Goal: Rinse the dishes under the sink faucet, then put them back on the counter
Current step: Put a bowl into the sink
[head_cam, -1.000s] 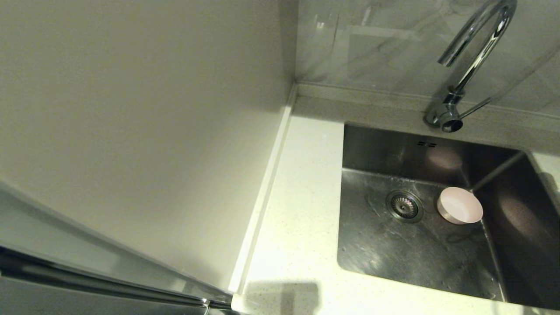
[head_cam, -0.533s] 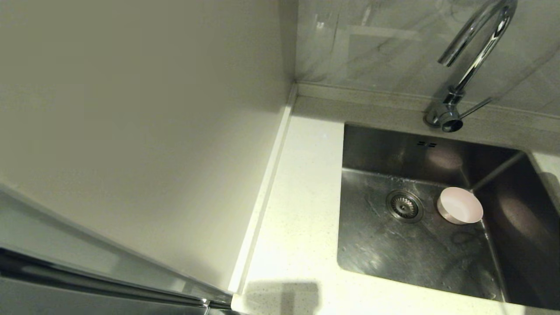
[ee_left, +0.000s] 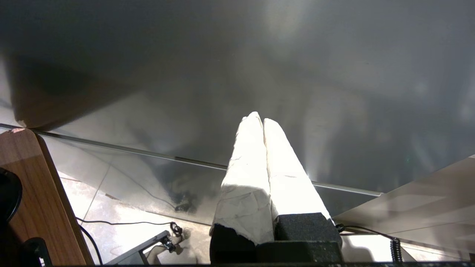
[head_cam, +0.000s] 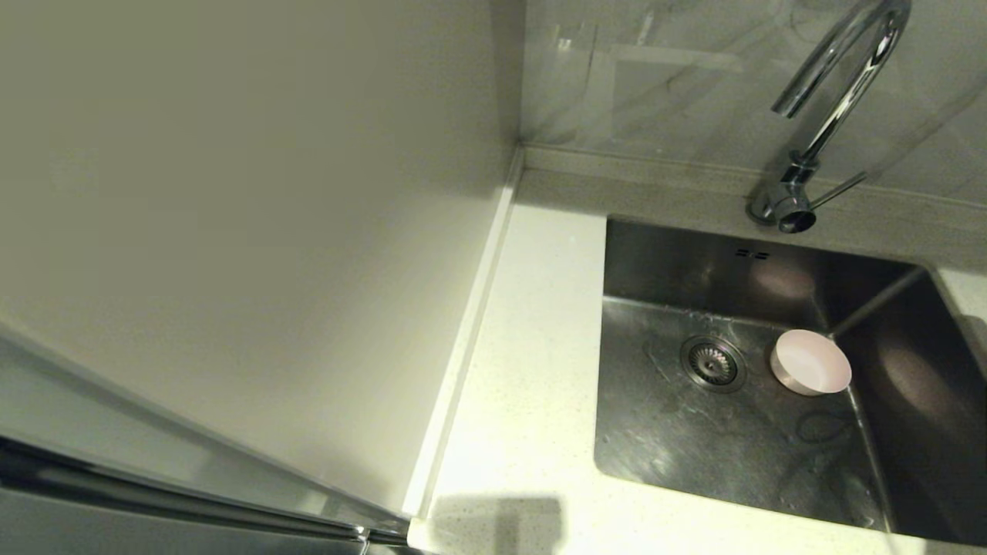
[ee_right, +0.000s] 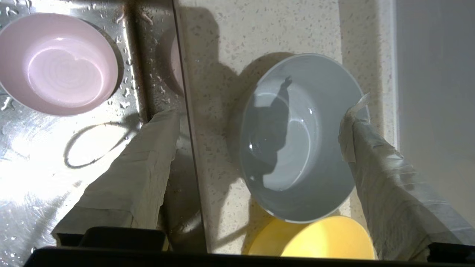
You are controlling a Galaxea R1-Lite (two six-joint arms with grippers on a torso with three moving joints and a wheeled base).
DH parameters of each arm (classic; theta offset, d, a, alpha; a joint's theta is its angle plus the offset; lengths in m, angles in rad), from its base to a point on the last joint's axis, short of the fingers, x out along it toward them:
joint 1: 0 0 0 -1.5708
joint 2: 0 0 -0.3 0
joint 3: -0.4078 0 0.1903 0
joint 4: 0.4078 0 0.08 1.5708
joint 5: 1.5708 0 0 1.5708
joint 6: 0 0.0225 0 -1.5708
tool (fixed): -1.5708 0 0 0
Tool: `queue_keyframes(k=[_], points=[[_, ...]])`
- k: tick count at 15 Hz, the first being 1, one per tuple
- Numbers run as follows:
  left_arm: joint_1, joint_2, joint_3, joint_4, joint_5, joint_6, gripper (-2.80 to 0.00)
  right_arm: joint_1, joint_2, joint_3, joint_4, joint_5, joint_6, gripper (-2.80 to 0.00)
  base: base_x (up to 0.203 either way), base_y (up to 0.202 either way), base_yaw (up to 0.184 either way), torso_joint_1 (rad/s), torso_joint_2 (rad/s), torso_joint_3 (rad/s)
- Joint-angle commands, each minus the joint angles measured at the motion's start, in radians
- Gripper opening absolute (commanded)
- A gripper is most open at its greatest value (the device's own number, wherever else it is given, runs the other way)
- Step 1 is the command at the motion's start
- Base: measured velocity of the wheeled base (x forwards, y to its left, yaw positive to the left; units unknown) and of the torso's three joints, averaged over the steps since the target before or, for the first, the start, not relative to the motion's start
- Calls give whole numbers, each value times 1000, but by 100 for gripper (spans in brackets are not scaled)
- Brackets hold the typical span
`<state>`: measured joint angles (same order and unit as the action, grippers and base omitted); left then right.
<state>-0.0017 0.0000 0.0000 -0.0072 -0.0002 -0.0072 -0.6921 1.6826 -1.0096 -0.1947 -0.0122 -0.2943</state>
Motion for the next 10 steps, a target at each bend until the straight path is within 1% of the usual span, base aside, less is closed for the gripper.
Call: queue_keyframes(k=[1, 6, 9, 10], points=[[0, 0, 3, 0, 0, 0, -280, 0, 19, 0, -2, -3, -2, 0, 0, 0, 0, 0, 0, 0], [0, 0, 3, 0, 0, 0, -280, 0, 105, -19, -5, -6, -3, 0, 0, 0, 0, 0, 0, 0], [0, 0, 3, 0, 0, 0, -280, -1, 149, -52, -5, -26, -2, 0, 0, 0, 0, 0, 0, 0], [0, 0, 3, 0, 0, 0, -280, -1, 149, -60, -5, -23, 1, -280, 0, 0, 0, 0, 0, 0]])
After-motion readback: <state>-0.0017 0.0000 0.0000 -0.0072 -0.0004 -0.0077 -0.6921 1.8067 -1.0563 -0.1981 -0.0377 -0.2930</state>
